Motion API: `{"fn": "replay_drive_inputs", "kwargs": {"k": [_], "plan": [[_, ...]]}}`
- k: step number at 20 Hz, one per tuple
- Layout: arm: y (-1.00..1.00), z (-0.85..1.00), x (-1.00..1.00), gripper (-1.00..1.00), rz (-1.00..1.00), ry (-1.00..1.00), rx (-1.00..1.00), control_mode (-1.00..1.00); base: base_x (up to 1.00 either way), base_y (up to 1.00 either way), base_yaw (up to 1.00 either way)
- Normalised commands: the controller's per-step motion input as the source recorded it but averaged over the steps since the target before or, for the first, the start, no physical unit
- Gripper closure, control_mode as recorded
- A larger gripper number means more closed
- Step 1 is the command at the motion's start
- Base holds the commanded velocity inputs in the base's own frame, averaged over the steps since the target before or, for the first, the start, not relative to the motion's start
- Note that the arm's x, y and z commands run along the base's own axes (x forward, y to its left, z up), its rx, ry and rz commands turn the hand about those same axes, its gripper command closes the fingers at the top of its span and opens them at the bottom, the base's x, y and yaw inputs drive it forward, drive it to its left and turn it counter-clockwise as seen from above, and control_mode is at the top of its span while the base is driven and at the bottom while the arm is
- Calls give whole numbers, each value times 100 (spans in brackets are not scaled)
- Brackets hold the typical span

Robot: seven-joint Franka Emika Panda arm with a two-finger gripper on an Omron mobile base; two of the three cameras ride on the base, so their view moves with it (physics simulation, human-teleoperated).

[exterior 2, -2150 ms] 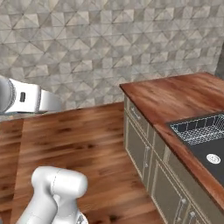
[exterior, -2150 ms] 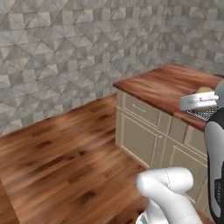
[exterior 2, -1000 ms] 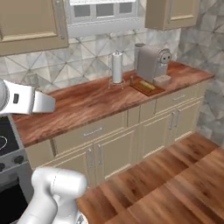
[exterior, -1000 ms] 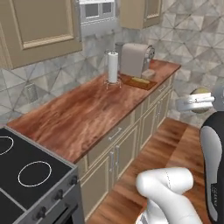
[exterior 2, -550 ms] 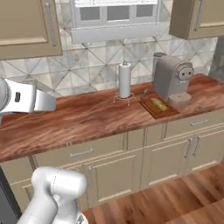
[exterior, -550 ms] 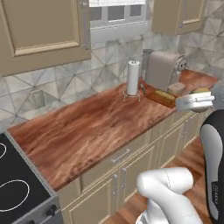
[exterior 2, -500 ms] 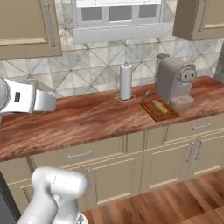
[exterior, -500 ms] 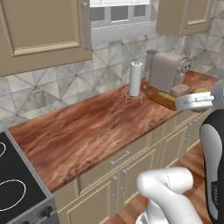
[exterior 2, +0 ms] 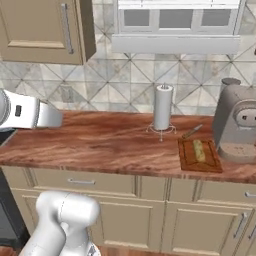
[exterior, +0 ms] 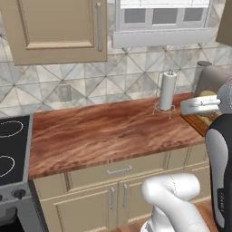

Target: Retrieve the sausage and cheese from the fridge and place them on the cutting board on the counter.

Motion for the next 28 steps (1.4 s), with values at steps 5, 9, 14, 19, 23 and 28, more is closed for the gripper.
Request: {"fn": "replay_drive_inputs", "kwargs": {"k": [5, 9, 14, 19, 23, 28], "plan": [[0, 0, 0, 100, 0, 0, 0, 100, -22, -100, 38], [0, 0, 0, 100, 0, 0, 0, 100, -51, -92, 13], [0, 0, 0, 100, 0, 0, 0, 100, 16, -14, 1], [0, 0, 0, 100, 0, 0, 0, 100, 70, -13, 0], [0, 0, 0, 100, 0, 0, 0, 100, 84, -24, 4], [0, 0, 0, 100, 0, 0, 0, 100, 38, -34, 4]]}}
